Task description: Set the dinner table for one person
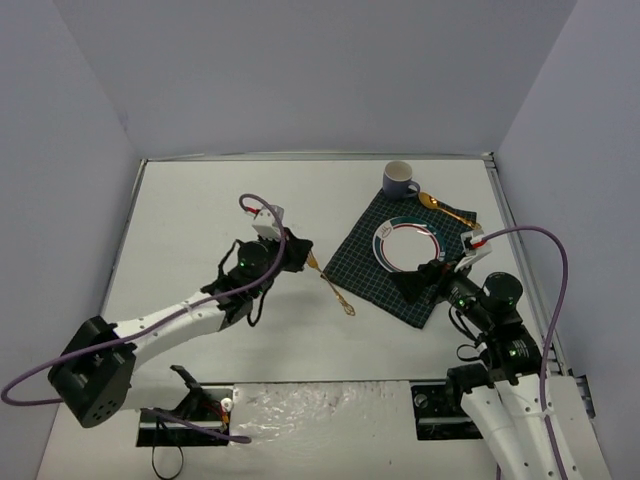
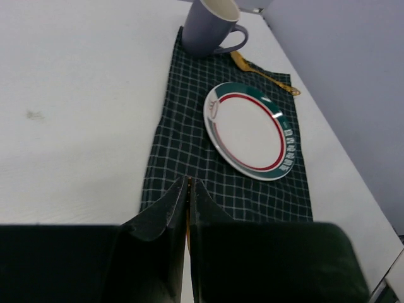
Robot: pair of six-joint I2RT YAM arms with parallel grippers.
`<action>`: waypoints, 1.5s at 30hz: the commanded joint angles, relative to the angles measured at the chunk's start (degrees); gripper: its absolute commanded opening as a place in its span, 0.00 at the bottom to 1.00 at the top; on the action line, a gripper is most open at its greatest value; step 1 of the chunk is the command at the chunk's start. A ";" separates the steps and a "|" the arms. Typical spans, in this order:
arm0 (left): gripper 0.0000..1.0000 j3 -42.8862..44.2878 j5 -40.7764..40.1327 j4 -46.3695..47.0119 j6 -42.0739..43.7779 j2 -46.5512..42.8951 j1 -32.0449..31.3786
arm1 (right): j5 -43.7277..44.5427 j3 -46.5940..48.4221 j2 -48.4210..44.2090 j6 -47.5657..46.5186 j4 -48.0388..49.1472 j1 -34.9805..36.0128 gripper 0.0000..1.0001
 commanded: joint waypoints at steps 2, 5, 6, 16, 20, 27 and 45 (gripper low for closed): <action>0.00 4.58 -20.29 25.48 -2.89 11.01 -9.36 | 0.81 5.08 -0.32 -0.80 0.00 0.40 1.00; 0.00 6.28 -23.16 33.48 -2.20 16.98 -11.77 | 2.12 5.93 -0.32 -2.42 -1.70 0.40 1.00; 0.00 6.93 -24.18 35.11 -2.69 19.03 -12.47 | 2.49 6.18 -0.42 -2.70 -2.39 0.34 1.00; 0.00 11.42 -31.01 51.60 -5.15 34.05 -17.17 | 4.05 7.09 -0.03 -5.06 -5.74 0.69 1.00; 0.00 13.26 -31.66 52.58 -5.38 37.14 -17.95 | 4.37 6.92 0.05 -5.36 -6.06 0.84 1.00; 0.00 14.73 -35.92 56.17 -5.35 41.71 -19.29 | 4.32 6.62 0.38 -5.62 -6.36 1.03 1.00; 0.00 17.52 -35.09 60.08 -7.78 49.02 -19.46 | 4.20 5.98 -0.14 -5.71 -7.18 1.38 1.00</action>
